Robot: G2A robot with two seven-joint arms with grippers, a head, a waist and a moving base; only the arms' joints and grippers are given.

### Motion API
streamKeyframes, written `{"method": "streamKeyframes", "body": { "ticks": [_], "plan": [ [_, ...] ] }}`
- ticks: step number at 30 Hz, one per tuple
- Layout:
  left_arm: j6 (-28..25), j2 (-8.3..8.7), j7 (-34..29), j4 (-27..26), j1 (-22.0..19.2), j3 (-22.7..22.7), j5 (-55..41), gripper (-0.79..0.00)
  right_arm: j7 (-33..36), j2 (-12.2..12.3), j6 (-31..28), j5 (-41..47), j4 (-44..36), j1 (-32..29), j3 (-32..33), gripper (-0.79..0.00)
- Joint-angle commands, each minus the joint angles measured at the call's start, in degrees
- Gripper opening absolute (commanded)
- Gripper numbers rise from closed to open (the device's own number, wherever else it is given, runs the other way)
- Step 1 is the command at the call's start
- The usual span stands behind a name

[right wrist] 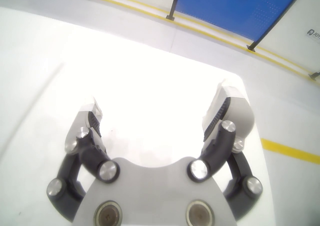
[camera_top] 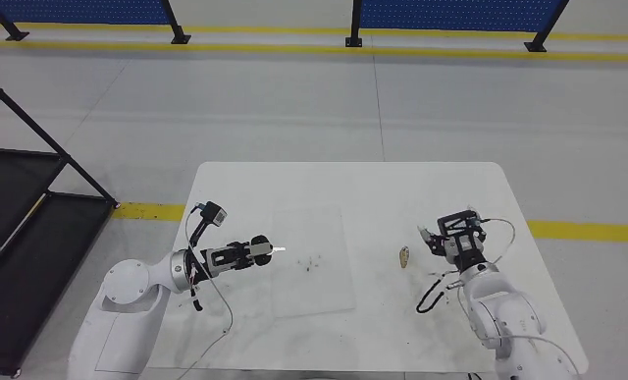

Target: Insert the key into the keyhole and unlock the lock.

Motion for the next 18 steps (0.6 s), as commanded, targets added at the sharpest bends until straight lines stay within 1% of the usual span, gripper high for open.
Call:
{"method": "streamKeyframes", "body": {
  "ticks": [1,5,7,11,12,14,18],
  "plan": [
    [0.0,0.0,0.0,0.0,0.0,0.0,0.0,-0.785,4.46,-0.11,-0.42,0.46,-1.22,1.21,-0.75,0.0],
    [0.0,0.0,0.0,0.0,0.0,0.0,0.0,-0.785,16.42,-0.41,-1.65,2.71,-3.69,4.54,-2.74,0.0],
    [0.0,0.0,0.0,0.0,0.0,0.0,0.0,-0.785,23.86,-0.58,-2.41,3.78,-4.47,6.89,-4.03,0.0],
    [0.0,0.0,0.0,0.0,0.0,0.0,0.0,-0.785,36.76,-1.02,-2.15,5.54,-4.7,10.97,-6.91,0.0],
    [0.0,0.0,0.0,0.0,0.0,0.0,0.0,-0.785,40.07,-1.22,-1.45,7.74,-4.34,11.87,-7.49,0.0],
    [0.0,0.0,0.0,0.0,0.0,0.0,0.0,-0.785,44.61,-1.55,-0.49,11.24,-3.92,14.01,-8.24,0.0],
    [0.0,0.0,0.0,0.0,0.0,0.0,0.0,-0.785,50.2,-1.85,1.52,10.62,-2.67,16.68,-9.99,0.0]
  ]
}}
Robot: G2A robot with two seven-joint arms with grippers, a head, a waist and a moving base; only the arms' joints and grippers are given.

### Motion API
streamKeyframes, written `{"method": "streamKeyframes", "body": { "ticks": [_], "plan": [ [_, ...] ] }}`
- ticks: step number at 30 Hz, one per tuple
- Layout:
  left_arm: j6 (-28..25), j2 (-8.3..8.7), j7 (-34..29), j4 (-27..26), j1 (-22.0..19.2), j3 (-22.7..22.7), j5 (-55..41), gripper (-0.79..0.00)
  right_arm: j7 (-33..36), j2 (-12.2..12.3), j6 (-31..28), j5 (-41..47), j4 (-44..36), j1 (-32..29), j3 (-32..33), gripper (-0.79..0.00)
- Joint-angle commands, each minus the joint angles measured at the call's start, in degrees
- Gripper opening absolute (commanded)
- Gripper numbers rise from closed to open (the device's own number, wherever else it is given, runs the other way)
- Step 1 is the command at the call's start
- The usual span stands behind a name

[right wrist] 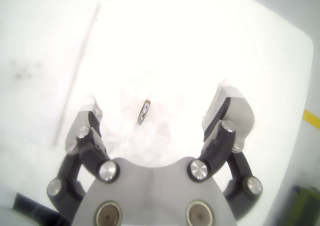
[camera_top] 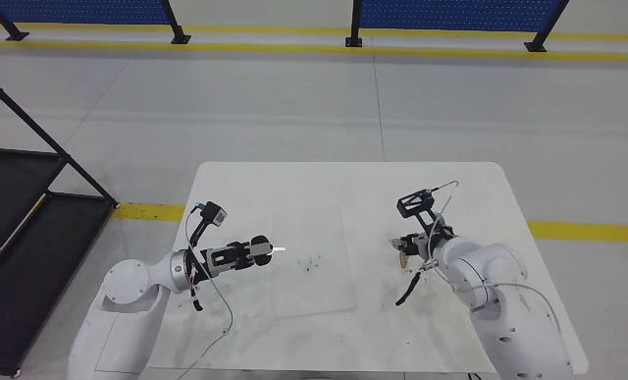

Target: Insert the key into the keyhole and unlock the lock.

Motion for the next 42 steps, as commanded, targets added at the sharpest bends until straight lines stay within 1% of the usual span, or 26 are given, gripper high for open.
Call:
{"method": "streamKeyframes", "body": {
  "ticks": [1,5,9,15,26,28,33,38,40,42],
  "plan": [
    [0.0,0.0,0.0,0.0,0.0,0.0,0.0,-0.785,1.95,-0.16,1.29,0.13,0.44,0.73,-0.67,0.0],
    [0.0,0.0,0.0,0.0,0.0,0.0,0.0,-0.785,4.2,-0.42,3.18,0.57,1.31,1.65,-1.61,0.0],
    [0.0,0.0,0.0,0.0,0.0,0.0,0.0,-0.785,5.18,-0.62,3.52,1.62,2.51,1.56,-2.74,0.0],
    [0.0,0.0,0.0,0.0,0.0,0.0,0.0,-0.785,5.05,-0.94,5.32,2.71,4.14,1.85,-3.75,0.0],
    [0.0,0.0,0.0,0.0,0.0,0.0,0.0,-0.785,5.05,-0.94,5.32,2.71,4.14,1.85,-3.75,0.0],
    [0.0,0.0,0.0,0.0,0.0,0.0,0.0,-0.785,4.02,-0.95,4.92,3.45,4.54,1.53,-3.67,0.0],
    [0.0,0.0,0.0,0.0,0.0,0.0,0.0,-0.785,11.02,-1.2,4.13,4.65,6.07,5.65,-4.69,0.0],
    [0.0,0.0,0.0,0.0,0.0,0.0,0.0,-0.785,18.88,-1.61,4.91,7.2,7.88,10.04,-5.88,0.0],
    [0.0,0.0,0.0,0.0,0.0,0.0,0.0,-0.785,21.46,-1.76,4.96,7.3,8.6,11.4,-6.86,0.0],
    [0.0,0.0,0.0,0.0,0.0,0.0,0.0,-0.785,22.1,-1.89,5.25,7.2,9.76,12.37,-7.94,0.0]
  ]
}}
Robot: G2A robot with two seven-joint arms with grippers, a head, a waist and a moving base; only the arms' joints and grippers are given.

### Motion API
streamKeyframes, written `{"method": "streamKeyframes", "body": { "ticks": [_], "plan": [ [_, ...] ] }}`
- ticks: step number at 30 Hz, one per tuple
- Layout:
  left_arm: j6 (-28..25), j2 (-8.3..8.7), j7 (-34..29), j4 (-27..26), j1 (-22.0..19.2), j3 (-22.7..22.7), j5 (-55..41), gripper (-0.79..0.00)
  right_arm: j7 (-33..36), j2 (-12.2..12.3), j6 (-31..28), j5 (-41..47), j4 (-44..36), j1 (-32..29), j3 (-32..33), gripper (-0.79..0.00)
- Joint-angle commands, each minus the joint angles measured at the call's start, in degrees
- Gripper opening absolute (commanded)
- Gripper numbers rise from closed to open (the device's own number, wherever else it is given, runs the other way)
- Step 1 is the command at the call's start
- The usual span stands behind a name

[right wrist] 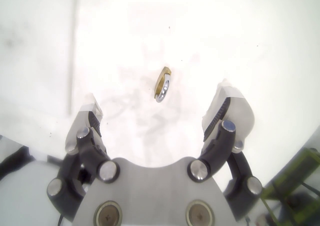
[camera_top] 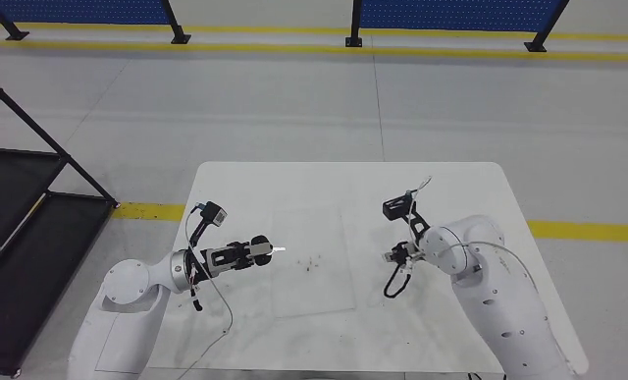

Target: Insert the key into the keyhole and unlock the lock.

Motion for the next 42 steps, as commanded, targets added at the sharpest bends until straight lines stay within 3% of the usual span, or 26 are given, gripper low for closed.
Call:
{"method": "streamKeyframes", "body": {
  "ticks": [1,20,22,25,26,29,33,42],
  "plan": [
    [0.0,0.0,0.0,0.0,0.0,0.0,0.0,-0.785,0.06,-0.09,0.37,0.04,1.22,0.72,-0.97,0.0],
    [0.0,0.0,0.0,0.0,0.0,0.0,0.0,-0.785,0.06,0.48,5.44,3.67,9.36,5.04,-7.91,0.0],
    [0.0,0.0,0.0,0.0,0.0,0.0,0.0,-0.785,0.06,0.5,5.5,3.92,9.74,5.39,-8.15,-0.058],
    [0.0,0.0,0.0,0.0,0.0,0.0,0.0,-0.785,0.06,0.45,5.75,4.18,10.44,5.89,-8.45,-0.283],
    [0.0,0.0,0.0,0.0,0.0,0.0,0.0,-0.785,0.06,0.41,5.83,4.25,10.72,6.06,-8.5,-0.317],
    [0.0,0.0,0.0,0.0,0.0,0.0,0.0,-0.785,-0.67,0.25,6.09,4.36,11.68,6.49,-8.6,-0.28],
    [0.0,0.0,0.0,0.0,0.0,0.0,0.0,-0.785,-1.67,0.12,6.28,4.28,12.56,6.74,-8.63,-0.385],
    [0.0,0.0,0.0,0.0,0.0,0.0,0.0,-0.785,-3.24,-0.13,6.9,3.08,13.75,6.73,-9.06,-0.44]
  ]
}}
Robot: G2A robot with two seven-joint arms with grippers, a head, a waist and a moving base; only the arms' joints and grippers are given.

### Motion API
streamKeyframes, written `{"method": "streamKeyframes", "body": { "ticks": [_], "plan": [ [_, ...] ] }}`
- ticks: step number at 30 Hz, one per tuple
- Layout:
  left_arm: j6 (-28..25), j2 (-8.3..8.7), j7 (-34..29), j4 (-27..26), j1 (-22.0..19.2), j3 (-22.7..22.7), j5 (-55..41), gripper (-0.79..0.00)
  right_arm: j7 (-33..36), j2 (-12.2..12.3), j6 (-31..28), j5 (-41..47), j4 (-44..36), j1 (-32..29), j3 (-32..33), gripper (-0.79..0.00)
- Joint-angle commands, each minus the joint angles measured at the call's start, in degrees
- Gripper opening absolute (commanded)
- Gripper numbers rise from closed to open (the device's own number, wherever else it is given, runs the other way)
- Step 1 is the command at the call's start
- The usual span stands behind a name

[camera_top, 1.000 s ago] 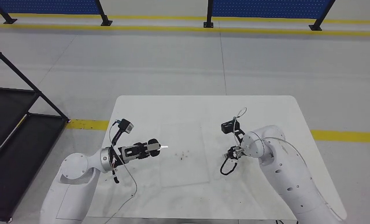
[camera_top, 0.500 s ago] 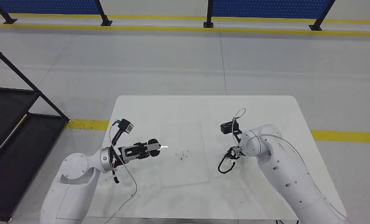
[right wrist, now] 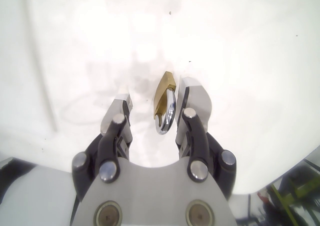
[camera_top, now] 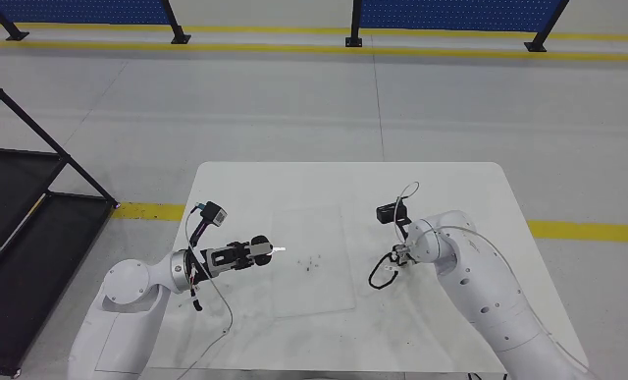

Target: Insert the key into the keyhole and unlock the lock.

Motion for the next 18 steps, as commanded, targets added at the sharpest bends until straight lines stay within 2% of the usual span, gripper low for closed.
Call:
{"method": "streamKeyframes", "body": {
  "ticks": [1,4,7,9,10,18],
  "plan": [
    [0.0,0.0,0.0,0.0,0.0,0.0,0.0,-0.785,0.15,-0.03,0.0,-0.24,0.31,0.07,-0.05,-0.453],
    [0.0,0.0,0.0,0.0,0.0,0.0,0.0,-0.785,0.39,-0.07,0.03,-0.6,0.81,0.26,0.0,-0.489],
    [0.0,0.0,0.0,0.0,0.0,0.0,0.0,-0.785,0.89,-0.1,0.32,-0.81,0.95,0.31,0.14,-0.573],
    [0.0,0.0,0.0,0.0,0.0,0.0,0.0,-0.785,1.29,-0.1,0.42,-0.9,1.08,0.29,0.26,-0.745],
    [0.0,0.0,0.0,0.0,0.0,0.0,0.0,-0.785,1.27,-0.1,0.46,-0.94,1.24,0.27,0.35,-0.785],
    [0.0,0.0,0.0,0.0,0.0,0.0,0.0,-0.785,0.03,0.35,1.38,2.12,-0.36,-0.78,4.52,-0.785]
  ]
}}
